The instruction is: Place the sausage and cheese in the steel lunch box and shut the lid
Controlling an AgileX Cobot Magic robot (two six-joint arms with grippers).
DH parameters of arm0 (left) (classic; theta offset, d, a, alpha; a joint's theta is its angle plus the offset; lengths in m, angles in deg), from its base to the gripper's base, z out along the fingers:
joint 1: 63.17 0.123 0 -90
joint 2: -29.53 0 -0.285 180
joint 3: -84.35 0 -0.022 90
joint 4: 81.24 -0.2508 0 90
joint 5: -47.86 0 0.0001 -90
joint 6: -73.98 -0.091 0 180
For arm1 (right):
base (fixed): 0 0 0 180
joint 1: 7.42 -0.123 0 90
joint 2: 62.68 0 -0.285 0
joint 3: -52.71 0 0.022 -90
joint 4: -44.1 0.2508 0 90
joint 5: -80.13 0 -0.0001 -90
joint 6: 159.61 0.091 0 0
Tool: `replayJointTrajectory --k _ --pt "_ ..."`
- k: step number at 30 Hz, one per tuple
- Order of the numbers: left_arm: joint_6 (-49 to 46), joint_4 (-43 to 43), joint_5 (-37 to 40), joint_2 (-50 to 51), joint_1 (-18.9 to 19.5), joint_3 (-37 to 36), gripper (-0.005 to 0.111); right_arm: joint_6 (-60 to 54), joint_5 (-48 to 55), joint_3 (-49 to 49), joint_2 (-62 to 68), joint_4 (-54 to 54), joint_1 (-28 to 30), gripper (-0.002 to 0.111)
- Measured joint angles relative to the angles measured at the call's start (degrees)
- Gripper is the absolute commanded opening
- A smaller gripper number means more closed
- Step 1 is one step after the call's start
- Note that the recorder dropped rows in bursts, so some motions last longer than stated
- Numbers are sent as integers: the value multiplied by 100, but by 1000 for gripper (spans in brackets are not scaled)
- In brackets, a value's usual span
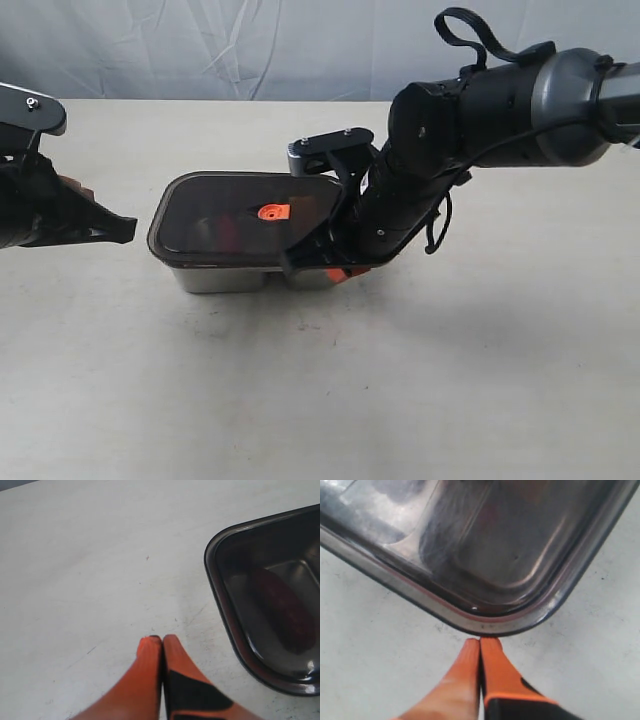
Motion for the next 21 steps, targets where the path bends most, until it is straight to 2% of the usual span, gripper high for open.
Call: replayJointTrajectory --k 7,17,21 --pt "18 0 22 0 0 0 0 151 37 7 -362 -192 0 0" --pt "274 0 115 0 0 0 0 1333 -173 7 -873 -1633 21 0" --pt "501 0 271 53 171 0 0 1837 -371 7 -873 -2101 154 0"
